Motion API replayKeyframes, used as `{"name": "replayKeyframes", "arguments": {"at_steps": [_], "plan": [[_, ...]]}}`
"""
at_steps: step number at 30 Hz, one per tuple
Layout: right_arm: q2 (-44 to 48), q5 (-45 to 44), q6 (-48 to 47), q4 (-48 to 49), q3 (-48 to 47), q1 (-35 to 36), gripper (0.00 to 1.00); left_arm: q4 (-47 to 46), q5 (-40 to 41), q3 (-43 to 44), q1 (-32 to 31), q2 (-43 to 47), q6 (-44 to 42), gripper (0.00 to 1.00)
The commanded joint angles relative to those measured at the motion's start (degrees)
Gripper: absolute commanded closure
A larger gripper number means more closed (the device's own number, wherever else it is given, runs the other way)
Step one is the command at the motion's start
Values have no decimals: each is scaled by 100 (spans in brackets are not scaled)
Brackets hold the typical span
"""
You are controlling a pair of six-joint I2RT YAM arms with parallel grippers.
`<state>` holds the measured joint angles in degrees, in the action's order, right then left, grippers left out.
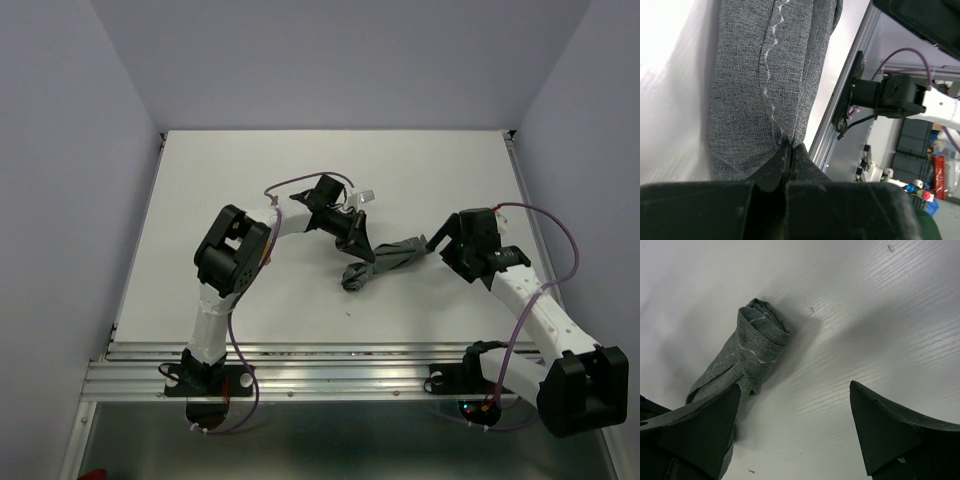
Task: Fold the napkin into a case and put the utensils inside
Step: Turn over the smaller rectangle-folded napkin at the center of the board.
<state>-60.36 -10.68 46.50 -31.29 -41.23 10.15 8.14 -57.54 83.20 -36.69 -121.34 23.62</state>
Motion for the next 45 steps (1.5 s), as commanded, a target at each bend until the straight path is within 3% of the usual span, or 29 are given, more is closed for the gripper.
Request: {"name": "replayKeyframes", "arguments": {"at_steps": [1, 15, 27, 35, 39, 42, 45], "plan": [[68, 171, -97, 26, -148, -31, 5, -840, -609, -198, 205, -30, 363, 100], [-397, 514, -264, 123, -245, -31, 5, -2853, -908, -1104, 794, -92, 1532, 100], [-661, 619, -361, 211, -464, -31, 5, -3196, -856, -1245, 1084, -285, 1795, 100], [-1258, 1323, -449, 676, -885, 92, 6, -3205, -715, -1376, 1295, -329, 1760, 100], [-1785, 1340, -405, 992, -1202, 477, 17, -3196, -636, -1473, 1348, -311, 1699, 100], [-2347, 1165, -361, 1098, -1570, 785, 32, -3187, -574, -1570, 1392, -303, 1646, 100], [-2884, 1138, -352, 1204, -1870, 857, 54, -3187, -557, -1640, 1436, -268, 1611, 98]]}}
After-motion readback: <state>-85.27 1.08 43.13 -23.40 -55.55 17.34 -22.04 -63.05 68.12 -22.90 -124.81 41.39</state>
